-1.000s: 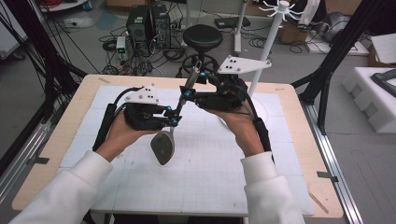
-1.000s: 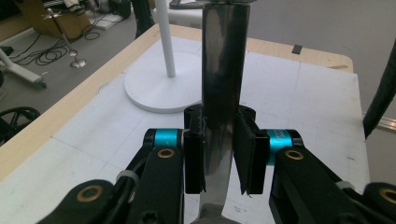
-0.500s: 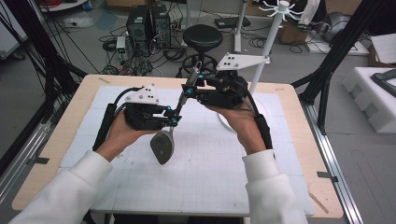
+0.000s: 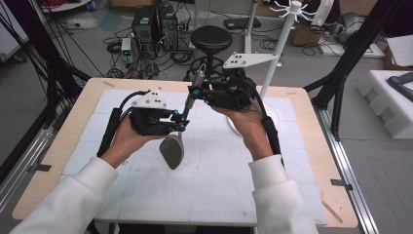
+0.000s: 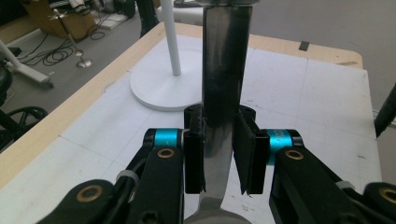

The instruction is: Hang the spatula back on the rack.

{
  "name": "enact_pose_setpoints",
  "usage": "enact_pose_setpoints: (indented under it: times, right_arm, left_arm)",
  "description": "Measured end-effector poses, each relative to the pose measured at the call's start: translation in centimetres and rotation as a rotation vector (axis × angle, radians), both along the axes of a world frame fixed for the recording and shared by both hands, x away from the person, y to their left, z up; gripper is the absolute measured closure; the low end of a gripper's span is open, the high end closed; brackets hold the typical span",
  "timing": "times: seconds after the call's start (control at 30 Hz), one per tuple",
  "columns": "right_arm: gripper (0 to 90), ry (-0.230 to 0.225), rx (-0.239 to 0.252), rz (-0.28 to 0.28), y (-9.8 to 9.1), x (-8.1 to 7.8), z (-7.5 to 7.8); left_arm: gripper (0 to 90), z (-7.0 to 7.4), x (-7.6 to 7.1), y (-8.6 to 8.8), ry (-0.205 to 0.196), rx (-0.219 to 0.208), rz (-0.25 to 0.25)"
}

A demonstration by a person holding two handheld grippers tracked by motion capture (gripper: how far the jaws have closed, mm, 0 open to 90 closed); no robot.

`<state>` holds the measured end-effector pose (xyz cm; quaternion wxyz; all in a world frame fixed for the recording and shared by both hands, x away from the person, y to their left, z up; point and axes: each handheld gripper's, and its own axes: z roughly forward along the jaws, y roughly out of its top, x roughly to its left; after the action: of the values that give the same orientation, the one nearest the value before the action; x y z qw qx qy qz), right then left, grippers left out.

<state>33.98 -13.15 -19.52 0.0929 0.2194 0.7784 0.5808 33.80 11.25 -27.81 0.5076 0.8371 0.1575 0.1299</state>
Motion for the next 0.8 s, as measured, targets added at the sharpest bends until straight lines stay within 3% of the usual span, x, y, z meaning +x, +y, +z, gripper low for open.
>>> enact_pose_setpoints:
  times: [0.23,0.33,0.4,0.53,0.63,0.8]
  right_arm:
    - [74.5,0.021,-0.032,0.009,0.6,0.0,0.6]
    - [74.7,0.008,-0.033,0.015,0.7,0.0,0.7]
    - [74.7,0.008,-0.047,0.011,0.7,0.0,0.7]
    - [74.9,0.007,-0.077,0.007,0.5,0.0,0.7]
    - [74.9,0.011,-0.065,0.011,0.1,0.0,0.8]
    - [74.9,0.015,-0.055,0.008,-0.6,-0.1,1.0]
  left_arm:
    - [74.3,-0.1,0.2,0.2,0.007,-0.020,-0.013]
    - [69.8,-0.1,0.3,0.4,-0.017,-0.040,-0.021]
    - [60.1,0.0,0.4,0.6,-0.026,-0.030,-0.011]
    - [44.3,-0.3,0.5,1.1,0.013,-0.040,-0.046]
    - [24.6,-0.4,0.3,1.1,0.019,-0.020,-0.041]
    - [4.5,-0.8,0.2,2.0,0.034,-0.023,-0.014]
